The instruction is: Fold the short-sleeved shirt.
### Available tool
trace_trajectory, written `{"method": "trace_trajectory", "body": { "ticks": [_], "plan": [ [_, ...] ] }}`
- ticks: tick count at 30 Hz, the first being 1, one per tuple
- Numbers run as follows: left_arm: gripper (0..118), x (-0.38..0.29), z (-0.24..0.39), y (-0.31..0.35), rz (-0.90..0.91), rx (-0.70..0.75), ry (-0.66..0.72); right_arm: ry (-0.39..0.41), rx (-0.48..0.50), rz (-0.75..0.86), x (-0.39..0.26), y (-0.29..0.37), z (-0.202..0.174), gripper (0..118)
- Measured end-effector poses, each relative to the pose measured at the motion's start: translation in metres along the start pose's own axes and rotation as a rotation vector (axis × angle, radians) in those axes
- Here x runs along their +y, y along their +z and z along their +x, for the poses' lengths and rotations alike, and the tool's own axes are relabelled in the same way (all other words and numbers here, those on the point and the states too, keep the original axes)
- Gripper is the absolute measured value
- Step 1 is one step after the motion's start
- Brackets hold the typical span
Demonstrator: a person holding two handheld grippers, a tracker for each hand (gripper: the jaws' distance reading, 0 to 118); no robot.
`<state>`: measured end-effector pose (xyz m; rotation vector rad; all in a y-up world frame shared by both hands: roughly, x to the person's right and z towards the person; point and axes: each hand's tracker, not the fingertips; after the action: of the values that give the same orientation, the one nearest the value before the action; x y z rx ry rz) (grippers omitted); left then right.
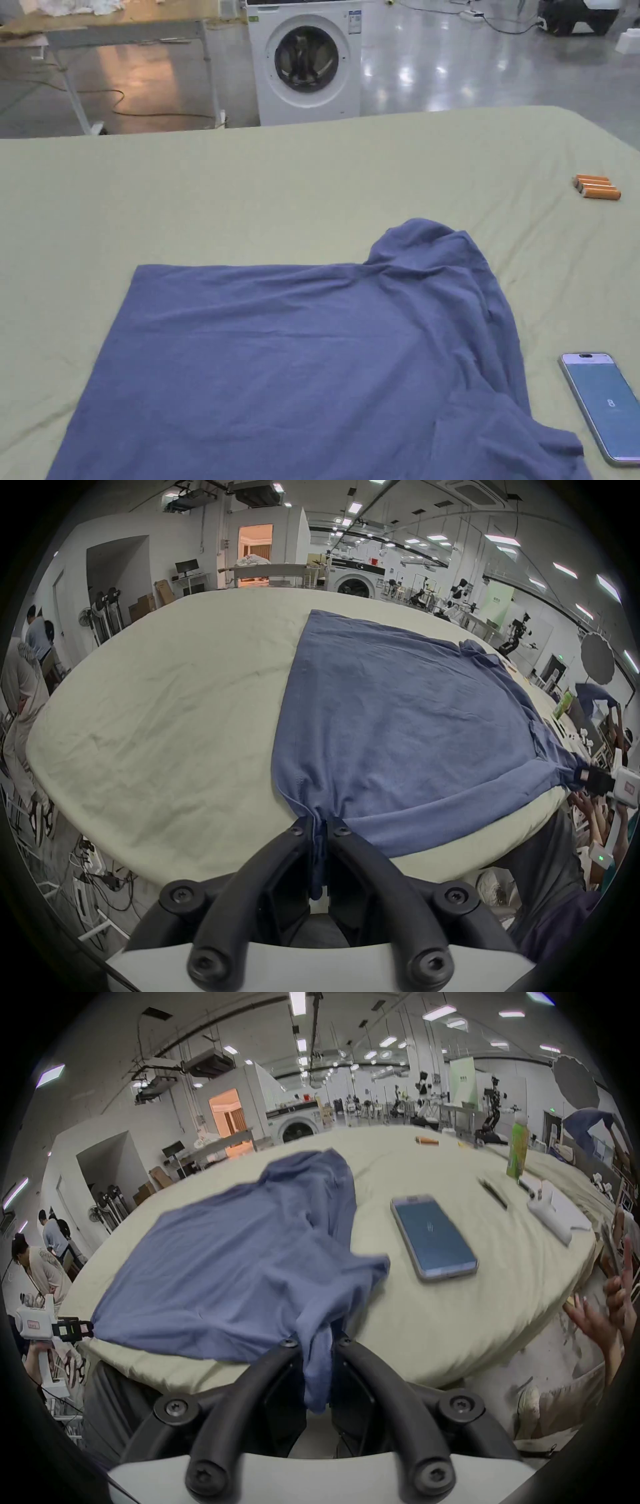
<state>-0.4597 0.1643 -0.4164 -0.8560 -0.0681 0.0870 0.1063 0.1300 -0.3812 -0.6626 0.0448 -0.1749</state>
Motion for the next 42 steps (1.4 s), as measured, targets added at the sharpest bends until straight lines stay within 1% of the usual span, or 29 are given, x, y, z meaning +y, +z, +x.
{"method": "trace_trajectory", "body": {
  "ticks": [1,2,3,5,7,8,10,12,14,17,18,19,20,21,22,23,24,26,29,31,32,34,36,38,39,40,42],
  "plan": [
    [4,0.006,-0.004,0.005,0.028,0.004,0.002,-0.003,0.015,0.019,0.010,0.001,0.001,7],
    [4,0.016,-0.008,0.012,0.095,-0.015,0.015,0.001,0.028,0.046,0.021,0.000,0.002,7],
    [4,0.029,-0.011,0.015,0.131,-0.057,0.043,0.013,0.031,0.073,0.035,-0.003,0.001,7],
    [4,0.054,-0.016,0.012,0.186,-0.082,0.070,0.038,0.025,0.078,0.060,-0.018,0.001,7],
    [4,0.084,-0.017,-0.002,0.205,-0.086,0.040,0.092,0.018,0.089,0.085,-0.042,0.001,7],
    [4,0.101,-0.018,-0.014,0.207,-0.083,0.031,0.102,-0.003,0.072,0.098,-0.057,0.001,7],
    [4,0.134,-0.020,-0.043,0.187,-0.092,0.035,0.087,-0.003,0.055,0.120,-0.087,0.002,7],
    [3,0.166,-0.020,-0.073,0.159,-0.102,0.051,0.037,0.006,0.026,0.139,-0.118,0.008,7],
    [3,0.191,-0.016,-0.098,0.133,-0.065,0.047,0.010,-0.001,0.005,0.154,-0.146,0.012,7],
    [3,0.216,-0.009,-0.129,0.071,-0.054,0.027,0.022,-0.020,-0.083,0.168,-0.178,0.011,7],
    [3,0.219,-0.007,-0.137,0.067,-0.049,0.027,0.029,-0.017,-0.078,0.168,-0.186,0.012,7],
    [6,0.221,-0.006,-0.144,0.060,-0.035,0.029,0.037,-0.021,-0.083,0.168,-0.190,0.013,11],
    [22,0.222,-0.005,-0.147,0.054,-0.025,0.031,0.057,-0.045,-0.095,0.168,-0.195,0.012,30],
    [42,0.221,-0.002,-0.148,0.046,-0.004,0.025,0.091,-0.076,-0.116,0.168,-0.195,0.012,52],
    [67,0.220,-0.002,-0.144,0.046,-0.004,0.013,0.104,-0.068,-0.113,0.168,-0.193,0.013,68],
    [83,0.217,-0.001,-0.134,0.066,-0.012,-0.012,0.109,-0.060,-0.092,0.166,-0.192,0.018,71],
    [83,0.211,0.001,-0.116,0.135,-0.024,-0.038,0.115,-0.058,-0.057,0.168,-0.181,0.019,71],
    [83,0.197,0.006,-0.074,0.260,-0.046,-0.066,0.122,-0.010,0.040,0.169,-0.153,0.019,70],
    [83,0.169,0.015,-0.001,0.476,-0.072,-0.066,0.079,0.044,0.190,0.167,-0.099,0.008,70],
    [83,0.151,0.026,0.041,0.595,-0.056,-0.100,0.079,0.077,0.273,0.164,-0.064,-0.005,71],
    [83,0.142,0.034,0.061,0.640,-0.024,-0.133,0.081,0.086,0.318,0.162,-0.048,-0.012,71],
    [83,0.130,0.046,0.092,0.711,-0.020,-0.111,0.067,0.098,0.379,0.158,-0.018,-0.026,71],
    [82,0.115,0.058,0.123,0.770,-0.060,-0.096,0.100,0.159,0.440,0.152,0.011,-0.046,71],
    [81,0.097,0.071,0.144,0.863,-0.070,-0.087,0.158,0.152,0.495,0.145,0.033,-0.061,70],
    [79,0.087,0.078,0.153,0.889,-0.061,-0.104,0.186,0.138,0.529,0.141,0.043,-0.070,69],
    [78,0.079,0.085,0.160,0.910,-0.025,-0.120,0.205,0.135,0.559,0.136,0.052,-0.075,64],
    [77,0.065,0.094,0.164,0.915,0.037,-0.173,0.209,0.166,0.617,0.121,0.068,-0.084,40]
  ]
}}
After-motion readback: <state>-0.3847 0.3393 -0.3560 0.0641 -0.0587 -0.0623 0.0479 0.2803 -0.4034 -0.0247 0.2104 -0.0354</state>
